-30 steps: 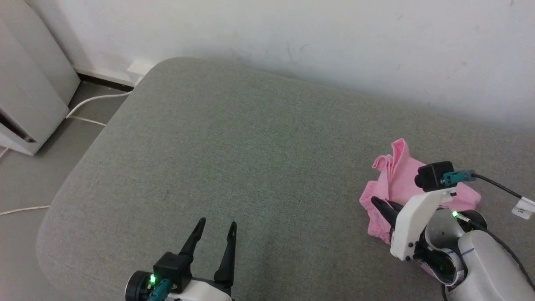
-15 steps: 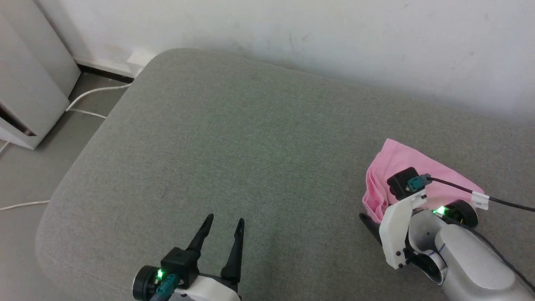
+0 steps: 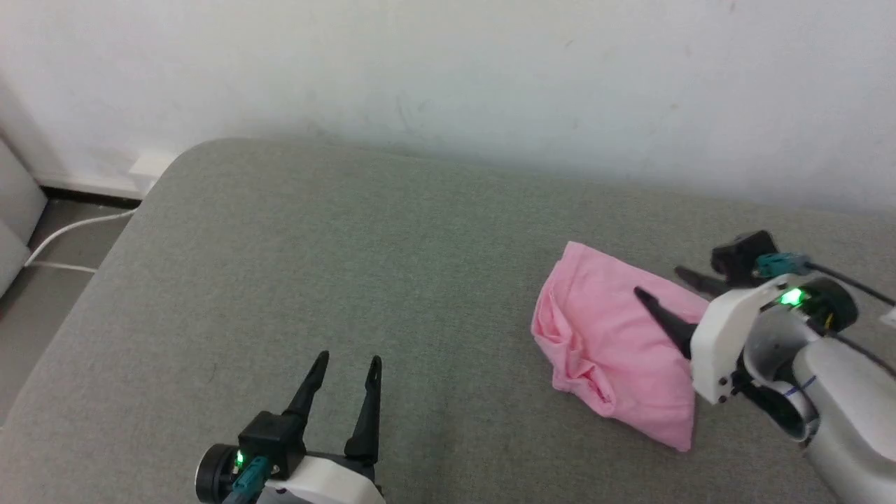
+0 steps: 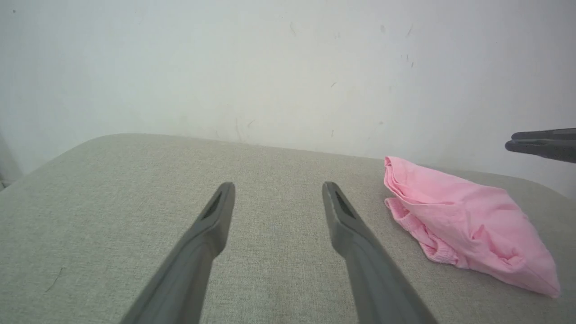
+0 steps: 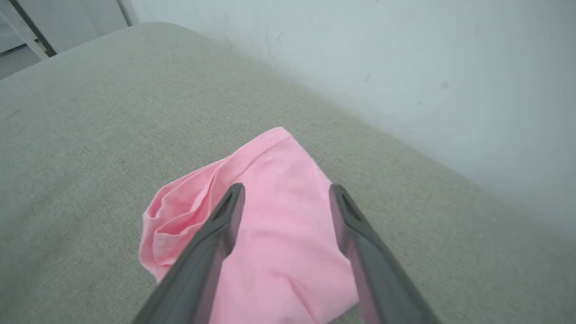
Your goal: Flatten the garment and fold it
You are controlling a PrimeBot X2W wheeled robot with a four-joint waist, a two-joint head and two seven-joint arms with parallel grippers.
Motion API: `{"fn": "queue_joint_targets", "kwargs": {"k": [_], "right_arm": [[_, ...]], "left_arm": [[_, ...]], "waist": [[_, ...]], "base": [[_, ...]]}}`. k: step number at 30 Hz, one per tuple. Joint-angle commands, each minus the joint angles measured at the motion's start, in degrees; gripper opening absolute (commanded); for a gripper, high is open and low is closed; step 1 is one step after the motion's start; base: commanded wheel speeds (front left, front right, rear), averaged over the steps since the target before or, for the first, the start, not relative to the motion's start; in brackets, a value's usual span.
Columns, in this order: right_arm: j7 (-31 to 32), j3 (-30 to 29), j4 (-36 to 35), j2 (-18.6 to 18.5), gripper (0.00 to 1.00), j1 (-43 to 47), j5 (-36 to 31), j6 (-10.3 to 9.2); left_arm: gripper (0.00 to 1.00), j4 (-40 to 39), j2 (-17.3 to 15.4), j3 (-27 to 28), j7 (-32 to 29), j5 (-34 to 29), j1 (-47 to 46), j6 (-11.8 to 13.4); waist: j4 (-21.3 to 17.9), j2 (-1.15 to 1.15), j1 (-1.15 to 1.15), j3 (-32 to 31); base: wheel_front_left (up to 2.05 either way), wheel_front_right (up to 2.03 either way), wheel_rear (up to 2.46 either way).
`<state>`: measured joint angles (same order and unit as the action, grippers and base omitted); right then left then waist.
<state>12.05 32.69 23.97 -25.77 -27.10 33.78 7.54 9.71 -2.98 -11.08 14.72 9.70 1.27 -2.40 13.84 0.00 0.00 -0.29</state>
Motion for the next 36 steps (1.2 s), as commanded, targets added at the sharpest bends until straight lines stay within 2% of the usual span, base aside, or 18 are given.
{"fn": "queue_joint_targets", "kwargs": {"k": [1, 5, 10, 11, 14, 16, 19, 22, 25, 32, 36], "right_arm": [[-1.3, -2.1, -1.7, -1.6, 1.0, 0.5, -0.9, -0.05], [-6.1, -9.4, -5.6, -3.9, 1.0, 3.1, -6.0, -0.05], [-13.3, -21.9, -8.8, -1.4, 1.0, 10.7, -13.6, -0.05], [-13.3, -21.9, -8.8, -1.4, 1.0, 10.7, -13.6, -0.05], [-17.7, -29.3, -11.6, 2.7, 1.0, 16.8, -17.9, -0.05], [-20.5, -34.1, -14.3, 6.9, 1.0, 20.7, -20.5, -0.05], [-22.8, -37.8, -18.5, 12.8, 1.0, 26.7, -24.6, -0.05], [-23.7, -39.6, -21.4, 17.7, 1.0, 31.0, -26.7, -0.05], [-24.0, -40.4, -23.2, 20.6, 1.0, 33.5, -27.4, -0.05], [-21.2, -39.3, -25.7, 22.2, 1.0, 34.5, -28.1, -0.05], [-12.6, -37.7, -26.0, 22.2, 1.0, 33.3, -23.1, -0.05]], "left_arm": [[1.0, -0.8, 0.0, 0.6, 0.3, 0.4, 0.7, 0.0], [1.0, -2.2, 0.0, 1.6, 0.3, 0.8, 0.7, -0.1], [1.0, -4.0, 0.1, 2.7, 0.3, 1.2, 1.0, 0.0], [1.0, -4.0, 0.1, 2.7, 0.3, 1.2, 1.0, 0.0], [1.0, -4.5, 0.1, 3.0, 0.3, 1.1, 1.3, -0.1], [1.0, -4.5, 0.1, 3.1, 0.3, 0.7, 1.4, -0.3], [1.0, -4.7, 0.1, 3.4, 0.3, 0.1, 1.7, -0.4], [1.0, -4.9, 0.1, 3.6, 0.3, 0.1, 2.2, -0.3], [1.0, -5.1, 0.1, 3.6, 0.3, 0.0, 2.8, -0.1], [1.0, -5.2, 0.1, 3.4, 0.3, -1.1, 2.7, -0.5], [1.0, -5.0, 0.1, 2.9, 0.3, -1.2, 1.8, -0.5]], "waist": [[-4.0, 0.0, 0.0, -2.7], [-6.1, 0.0, 0.0, -2.7], [-7.7, 0.0, 0.0, -2.3], [-7.7, 0.0, 0.0, -2.3], [-8.3, 0.0, 0.0, -1.9], [-8.7, 0.0, 0.0, -1.6], [-9.1, 0.0, 0.0, -1.1], [-9.5, 0.0, 0.0, -0.6], [-9.7, 0.0, 0.0, -0.3], [-9.2, 0.0, 0.0, 1.1], [-8.2, 0.0, 0.0, 3.0]], "base": [[0.0, 0.0, 0.0], [0.0, 0.0, 0.0], [0.0, 0.0, 0.0], [0.0, 0.0, 0.0], [0.0, 0.0, 0.0], [0.0, 0.0, 0.0], [0.0, 0.0, 0.0], [0.0, 0.0, 0.0], [0.0, 0.0, 0.0], [0.0, 0.0, 0.0], [0.0, 0.0, 0.0]]}}
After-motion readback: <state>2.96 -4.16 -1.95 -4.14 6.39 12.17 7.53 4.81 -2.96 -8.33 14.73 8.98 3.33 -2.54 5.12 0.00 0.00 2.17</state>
